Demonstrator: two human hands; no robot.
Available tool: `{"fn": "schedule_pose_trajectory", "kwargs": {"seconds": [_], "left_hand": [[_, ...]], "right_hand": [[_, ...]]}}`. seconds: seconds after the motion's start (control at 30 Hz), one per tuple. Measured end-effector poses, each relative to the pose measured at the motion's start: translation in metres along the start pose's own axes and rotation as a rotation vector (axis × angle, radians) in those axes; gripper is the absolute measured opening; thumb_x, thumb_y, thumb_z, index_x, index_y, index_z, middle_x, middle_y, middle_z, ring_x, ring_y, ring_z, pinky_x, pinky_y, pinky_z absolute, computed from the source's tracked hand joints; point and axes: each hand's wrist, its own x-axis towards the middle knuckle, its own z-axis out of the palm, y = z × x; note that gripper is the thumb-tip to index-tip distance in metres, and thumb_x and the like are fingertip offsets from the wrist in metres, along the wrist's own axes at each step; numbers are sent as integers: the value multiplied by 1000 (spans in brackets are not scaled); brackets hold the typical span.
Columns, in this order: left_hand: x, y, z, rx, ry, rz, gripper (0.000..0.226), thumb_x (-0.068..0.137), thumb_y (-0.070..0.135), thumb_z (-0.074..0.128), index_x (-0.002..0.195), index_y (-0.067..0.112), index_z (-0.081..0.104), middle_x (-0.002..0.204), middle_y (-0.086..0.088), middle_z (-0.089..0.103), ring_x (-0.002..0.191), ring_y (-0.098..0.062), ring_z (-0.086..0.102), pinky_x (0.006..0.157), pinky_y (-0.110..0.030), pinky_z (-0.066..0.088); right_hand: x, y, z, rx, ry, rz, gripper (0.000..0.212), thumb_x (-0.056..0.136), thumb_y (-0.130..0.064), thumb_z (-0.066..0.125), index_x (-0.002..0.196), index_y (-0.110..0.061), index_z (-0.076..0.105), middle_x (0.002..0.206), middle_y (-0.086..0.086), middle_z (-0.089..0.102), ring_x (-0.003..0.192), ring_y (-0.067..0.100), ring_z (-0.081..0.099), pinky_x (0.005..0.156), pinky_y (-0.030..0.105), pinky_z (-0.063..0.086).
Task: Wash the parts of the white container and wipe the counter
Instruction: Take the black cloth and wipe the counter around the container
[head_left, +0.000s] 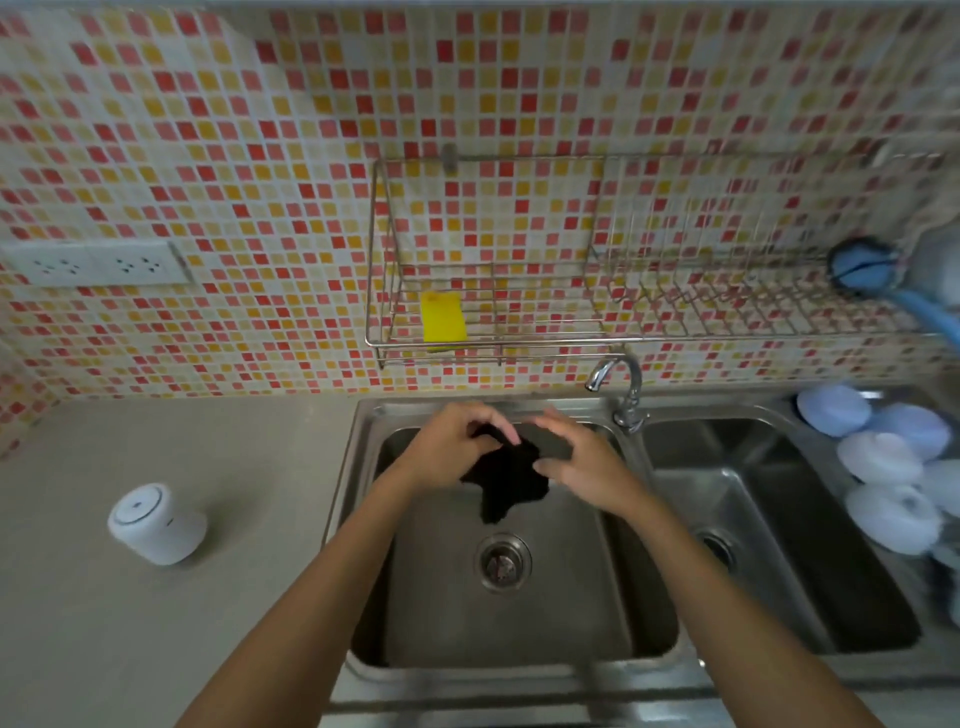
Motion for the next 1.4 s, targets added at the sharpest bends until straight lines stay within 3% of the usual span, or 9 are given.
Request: {"fn": "schedule_pose_trajectory", "kwargs": {"seconds": [0.17,0.4,0.53,0.63,0.77,0.97,1.1,1.2,1.4], "left_hand": [[26,26,-19,19,126,72,24,88,1,63,90,23,71,94,10,68,95,-6,63,88,-26,51],[42,64,-46,-166,232,128,20,88,-5,62,90,14,68,93,6,69,93,-7,65,87,-20,51],[50,73,-54,-120,197,162,18,89,-3,61,95,10,70,97,1,71,99,-12,66,92,-26,51],[55,77,-55,-71,173,152,16,89,-1,62,97,10,71,98,0,72,99,-12,67,95,-29,51],[59,85,-57,-77,185,121,18,90,-1,61,98,13,70,97,-1,72,94,-10,69,88,-25,54],[63,94,-60,26,264,130,17,91,7,63,98,20,70,98,1,72,89,-11,70,82,-27,57],[66,96,-61,72,265,99,14,91,11,64,97,23,70,95,0,73,89,-20,69,84,-39,57],[65,97,-72,40,271,71,12,91,13,64,94,24,69,94,7,72,91,-6,67,83,-26,55],[74,96,-79,-152,203,4,10,95,12,59,99,6,66,96,-3,72,90,-12,69,75,-17,54]], "right_hand": [[16,-6,-44,-14,-66,-29,5,88,-30,65,84,-32,64,88,-12,70,88,6,65,94,42,48],[21,-49,-97,118,57,-258,7,100,-29,48,100,-32,42,66,-16,63,55,13,48,60,32,39],[26,-51,-108,41,132,-323,19,101,-20,48,100,-34,60,82,-17,68,71,7,63,69,28,49],[23,-48,-107,-35,98,-271,25,99,-22,49,102,-37,69,60,-24,60,49,2,51,55,22,40],[16,-49,-96,-1,99,-281,23,81,-50,70,99,-37,67,97,-20,67,89,-2,61,82,19,48],[12,-51,-71,-70,132,-289,54,65,-71,70,104,-36,56,110,-23,52,105,-4,50,88,17,42],[21,-50,-68,-77,231,-339,20,84,-39,71,90,-22,61,95,-13,58,91,5,56,80,27,46],[21,-48,-91,153,226,-271,6,88,-24,69,88,-19,66,85,-5,69,83,11,66,77,32,54],[34,-63,-140,553,396,-179,16,86,-21,71,100,-19,64,89,-1,74,83,14,72,70,28,58]]}}
